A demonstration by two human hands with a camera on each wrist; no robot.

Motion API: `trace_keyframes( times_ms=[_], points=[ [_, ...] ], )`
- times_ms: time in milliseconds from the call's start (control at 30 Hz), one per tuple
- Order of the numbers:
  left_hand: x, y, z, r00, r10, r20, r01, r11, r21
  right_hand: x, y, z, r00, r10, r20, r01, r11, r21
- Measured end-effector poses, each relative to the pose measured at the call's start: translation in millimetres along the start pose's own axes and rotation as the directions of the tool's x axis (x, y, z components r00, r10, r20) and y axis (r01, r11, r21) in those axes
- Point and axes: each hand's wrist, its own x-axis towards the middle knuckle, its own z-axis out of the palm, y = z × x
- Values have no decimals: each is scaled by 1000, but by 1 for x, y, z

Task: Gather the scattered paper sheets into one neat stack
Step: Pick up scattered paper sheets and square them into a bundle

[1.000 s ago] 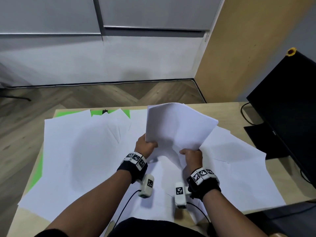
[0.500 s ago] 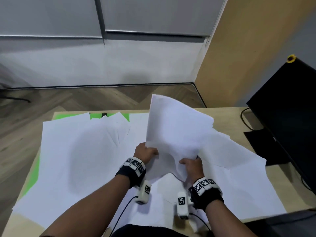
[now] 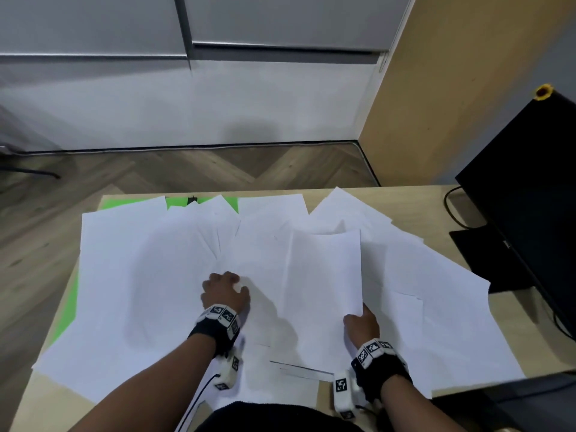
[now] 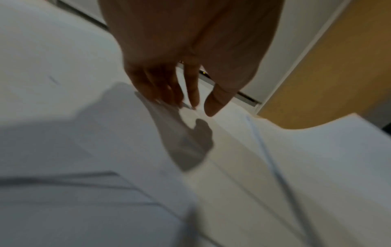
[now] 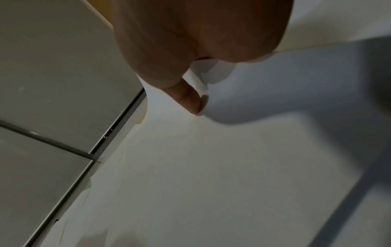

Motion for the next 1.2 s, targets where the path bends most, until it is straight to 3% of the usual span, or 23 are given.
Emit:
trace_keyframes(
  times_ms=[67,167,333,467,567,700,767,833,900,967,1033,1200],
  points=[
    [4,-12,-1,994,-53,-97,60,996,62,2,1,-3,1000,7,-7,-7,1000,-14],
    [10,-24,-2,984,-143,-110,154,983,96,6,5,-3,1000,-6,-2,6,1000,-16],
    [13,-21,-6,991,-89,-99,104,981,163,6,7,-4,999,-34,4,33,999,22],
    [9,-18,-8,986,-151,-72,150,989,-13,1,4,-4,999,-49,0,49,999,22],
    [6,-12,-8,979,-199,-45,177,937,-302,-1,4,-5,999,-53,5,53,999,3],
    [3,4,-6,996,-67,-64,27,867,-497,-1,4,-5,999,-38,5,38,999,20],
    [1,15,-5,995,-68,-76,12,817,-577,0,5,-5,1000,-19,7,19,999,46],
    [6,24,-4,986,-166,-26,106,732,-673,1,5,-4,1000,5,3,-6,997,80],
    [12,27,-1,970,-219,103,224,656,-721,-1,4,-3,1000,17,-5,-16,993,118],
    [10,30,2,952,-156,263,287,752,-594,-3,3,-5,1000,13,-13,-11,991,131],
    [2,31,7,941,-112,320,244,879,-411,-4,3,-5,1000,5,-6,-4,992,129],
    [-4,34,3,982,-117,152,168,905,-392,-6,2,-11,999,31,-15,-29,989,142]
  ],
)
